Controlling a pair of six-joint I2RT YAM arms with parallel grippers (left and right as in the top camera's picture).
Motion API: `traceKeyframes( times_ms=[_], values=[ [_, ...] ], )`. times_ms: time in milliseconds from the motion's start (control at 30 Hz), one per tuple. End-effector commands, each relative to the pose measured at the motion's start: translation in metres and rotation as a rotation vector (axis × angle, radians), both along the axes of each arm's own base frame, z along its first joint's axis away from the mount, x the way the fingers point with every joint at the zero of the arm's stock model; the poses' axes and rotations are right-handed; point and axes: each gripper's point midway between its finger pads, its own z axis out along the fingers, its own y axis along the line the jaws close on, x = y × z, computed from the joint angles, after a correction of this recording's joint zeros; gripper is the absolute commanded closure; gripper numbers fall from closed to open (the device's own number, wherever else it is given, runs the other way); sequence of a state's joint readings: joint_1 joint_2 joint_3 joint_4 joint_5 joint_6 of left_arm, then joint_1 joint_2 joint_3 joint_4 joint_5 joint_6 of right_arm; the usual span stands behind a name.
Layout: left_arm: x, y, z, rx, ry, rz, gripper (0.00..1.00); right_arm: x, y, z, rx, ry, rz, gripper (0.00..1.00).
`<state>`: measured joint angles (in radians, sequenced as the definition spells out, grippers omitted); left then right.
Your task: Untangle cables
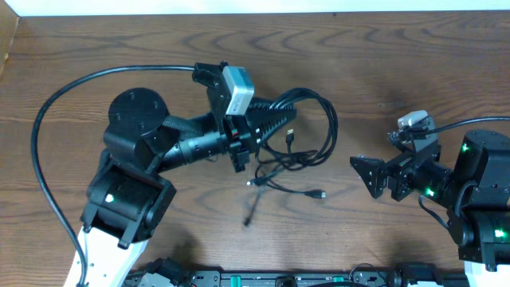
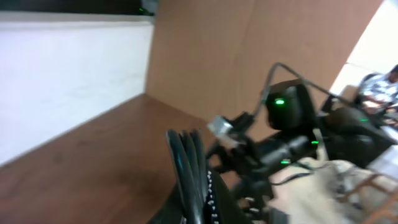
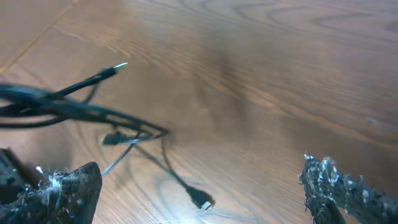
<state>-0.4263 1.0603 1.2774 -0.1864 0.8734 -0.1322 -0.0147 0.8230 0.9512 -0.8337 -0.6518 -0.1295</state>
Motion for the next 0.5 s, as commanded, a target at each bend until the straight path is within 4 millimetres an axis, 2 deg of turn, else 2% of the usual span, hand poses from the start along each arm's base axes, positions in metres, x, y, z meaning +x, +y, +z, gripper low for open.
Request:
traceKeyframes(
  times_ms=[0, 200, 267, 300, 367, 467],
  values=[
    [0.011, 0.002, 0.011, 0.014, -0.118, 0.047, 0.93, -0.009, 0.012, 0.009, 0.037, -0.041, 0.100, 0.01],
    [0.021, -0.003, 0.006, 0.014, -0.087, 0.068, 0.93, -0.040, 0.046, 0.038, 0.166, -0.170, 0.400, 0.01],
    [0.026, -0.003, 0.003, 0.004, -0.041, 0.086, 0.92, -0.044, 0.051, 0.047, 0.196, -0.206, 0.445, 0.01],
    [0.027, -0.004, 0.002, -0.001, -0.019, 0.085, 0.93, -0.043, 0.051, 0.050, 0.199, -0.220, 0.448, 0.02],
    [0.024, -0.010, 0.000, -0.011, 0.022, 0.065, 0.93, -0.033, 0.049, 0.055, 0.195, -0.234, 0.406, 0.11],
    [0.011, -0.024, -0.001, -0.016, 0.043, 0.012, 0.92, -0.012, 0.041, 0.066, 0.209, -0.238, 0.292, 0.06]
  ],
)
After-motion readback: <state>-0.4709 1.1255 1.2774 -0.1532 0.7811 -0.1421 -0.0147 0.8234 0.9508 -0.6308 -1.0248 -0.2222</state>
